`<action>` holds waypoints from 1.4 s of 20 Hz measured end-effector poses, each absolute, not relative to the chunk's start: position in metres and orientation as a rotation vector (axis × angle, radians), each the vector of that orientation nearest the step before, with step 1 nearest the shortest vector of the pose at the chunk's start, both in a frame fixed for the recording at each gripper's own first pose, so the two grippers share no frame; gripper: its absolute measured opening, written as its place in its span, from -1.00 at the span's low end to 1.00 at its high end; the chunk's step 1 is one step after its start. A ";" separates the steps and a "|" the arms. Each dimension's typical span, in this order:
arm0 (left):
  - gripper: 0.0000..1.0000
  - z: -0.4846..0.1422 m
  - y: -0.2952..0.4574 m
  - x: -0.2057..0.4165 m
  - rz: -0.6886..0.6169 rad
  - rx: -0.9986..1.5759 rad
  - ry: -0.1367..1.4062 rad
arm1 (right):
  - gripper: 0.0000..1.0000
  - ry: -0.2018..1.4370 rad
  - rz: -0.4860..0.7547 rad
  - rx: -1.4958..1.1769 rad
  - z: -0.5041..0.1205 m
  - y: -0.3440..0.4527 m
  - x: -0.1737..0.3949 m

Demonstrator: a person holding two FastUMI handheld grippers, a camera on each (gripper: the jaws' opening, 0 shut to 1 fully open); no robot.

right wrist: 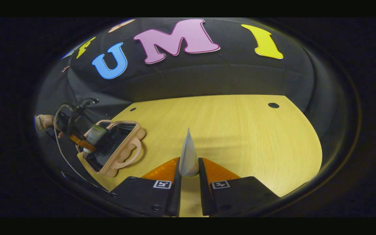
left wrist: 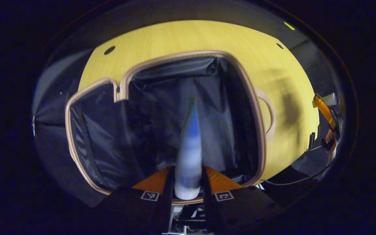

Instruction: First open the suitcase, pack the skin care products into it, and then close the suitcase.

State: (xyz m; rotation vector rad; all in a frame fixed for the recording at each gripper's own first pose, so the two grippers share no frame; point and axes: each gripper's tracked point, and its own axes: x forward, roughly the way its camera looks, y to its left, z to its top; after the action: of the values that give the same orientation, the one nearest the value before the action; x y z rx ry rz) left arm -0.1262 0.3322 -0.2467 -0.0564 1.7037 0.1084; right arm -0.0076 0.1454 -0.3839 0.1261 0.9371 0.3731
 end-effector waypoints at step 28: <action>0.89 -0.153 0.386 -0.221 0.495 -0.220 1.044 | -0.54 1.587 0.644 0.357 -0.436 0.484 -0.125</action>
State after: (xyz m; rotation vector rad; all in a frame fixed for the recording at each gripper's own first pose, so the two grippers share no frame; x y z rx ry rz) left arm -0.2206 0.3858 -0.1533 -0.2199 1.0444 0.4951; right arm -0.1245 0.4838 -0.4365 0.3567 1.5874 0.6440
